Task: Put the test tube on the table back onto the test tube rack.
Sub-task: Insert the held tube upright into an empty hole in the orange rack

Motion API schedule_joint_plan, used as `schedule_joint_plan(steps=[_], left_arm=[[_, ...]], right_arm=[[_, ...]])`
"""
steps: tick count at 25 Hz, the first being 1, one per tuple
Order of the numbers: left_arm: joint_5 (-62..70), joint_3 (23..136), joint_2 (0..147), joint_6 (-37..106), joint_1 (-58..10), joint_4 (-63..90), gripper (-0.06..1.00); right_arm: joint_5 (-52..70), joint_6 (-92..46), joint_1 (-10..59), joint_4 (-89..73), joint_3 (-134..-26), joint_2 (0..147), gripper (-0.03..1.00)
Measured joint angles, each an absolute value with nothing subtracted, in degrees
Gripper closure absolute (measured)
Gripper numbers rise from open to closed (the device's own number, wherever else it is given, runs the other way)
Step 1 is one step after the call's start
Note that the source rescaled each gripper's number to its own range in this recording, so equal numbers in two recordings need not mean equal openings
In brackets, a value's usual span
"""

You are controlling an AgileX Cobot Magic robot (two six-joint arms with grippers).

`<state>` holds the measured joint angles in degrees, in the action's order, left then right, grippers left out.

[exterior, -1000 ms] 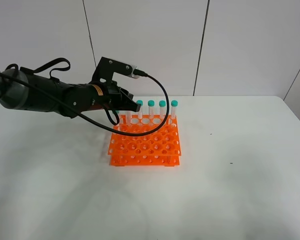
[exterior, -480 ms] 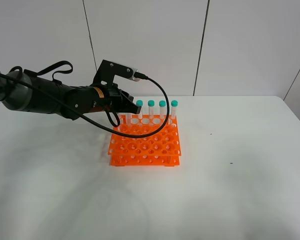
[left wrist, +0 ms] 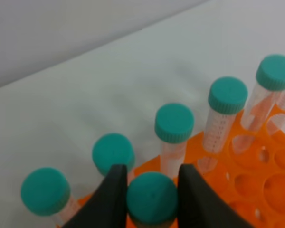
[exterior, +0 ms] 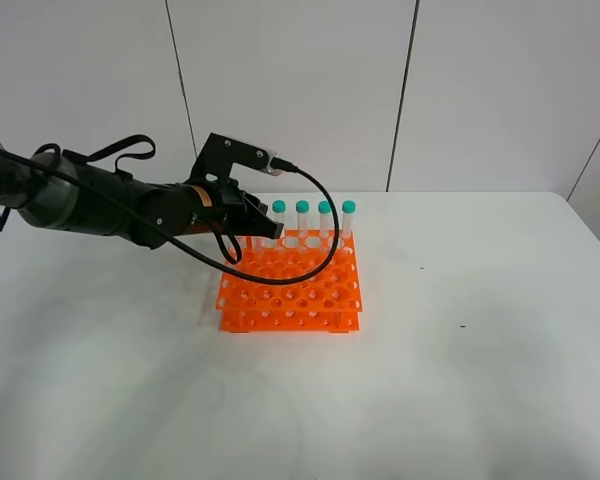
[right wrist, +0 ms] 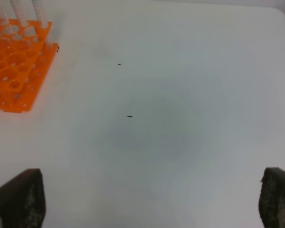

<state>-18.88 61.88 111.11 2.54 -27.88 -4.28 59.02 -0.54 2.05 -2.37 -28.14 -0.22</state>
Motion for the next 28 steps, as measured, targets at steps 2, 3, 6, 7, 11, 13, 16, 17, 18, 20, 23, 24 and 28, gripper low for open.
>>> schedule_joint_plan(steps=[2,3,6,7,11,13,16,17,18,20,23,24,28], left_arm=[[-19.0,61.8,111.2,2.5,-27.9,-4.3,0.94],[-19.2,61.8,111.2,2.5,-27.9,-4.3,0.94],[-19.7,61.8,111.4,2.5,-27.9,-4.3,0.94],[-19.7,61.8,111.6,2.5,-27.9,-4.3,0.94],[-19.9,61.8,112.5,2.2,-27.9,-4.3,0.94],[-19.9,61.8,112.6,1.8,-27.9,-4.3,0.94],[-20.2,61.8,112.7,1.6,-27.9,-4.3,0.94],[-20.3,61.8,112.9,1.5,-27.9,-4.3,0.94],[-20.7,61.8,113.2,1.5,-27.9,-4.3,0.94],[-21.6,61.8,113.8,1.5,-27.9,-4.3,0.94],[-21.6,61.8,114.2,1.5,-27.9,-4.3,0.94],[-21.6,61.8,114.2,1.5,-27.9,-4.3,0.94],[-21.5,61.8,114.2,1.4,-27.9,-4.3,0.94]], right_arm=[[59.0,-0.5,2.0,-2.4,-28.1,-0.2,-0.03],[59.0,-0.5,2.0,-2.4,-28.1,-0.2,-0.03],[59.0,-0.5,2.0,-2.4,-28.1,-0.2,-0.03],[59.0,-0.5,2.0,-2.4,-28.1,-0.2,-0.03],[59.0,-0.5,2.0,-2.4,-28.1,-0.2,-0.03],[59.0,-0.5,2.0,-2.4,-28.1,-0.2,-0.03],[59.0,-0.5,2.0,-2.4,-28.1,-0.2,-0.03],[59.0,-0.5,2.0,-2.4,-28.1,-0.2,-0.03],[59.0,-0.5,2.0,-2.4,-28.1,-0.2,-0.03],[59.0,-0.5,2.0,-2.4,-28.1,-0.2,-0.03],[59.0,-0.5,2.0,-2.4,-28.1,-0.2,-0.03],[59.0,-0.5,2.0,-2.4,-28.1,-0.2,-0.03],[59.0,-0.5,2.0,-2.4,-28.1,-0.2,-0.03]])
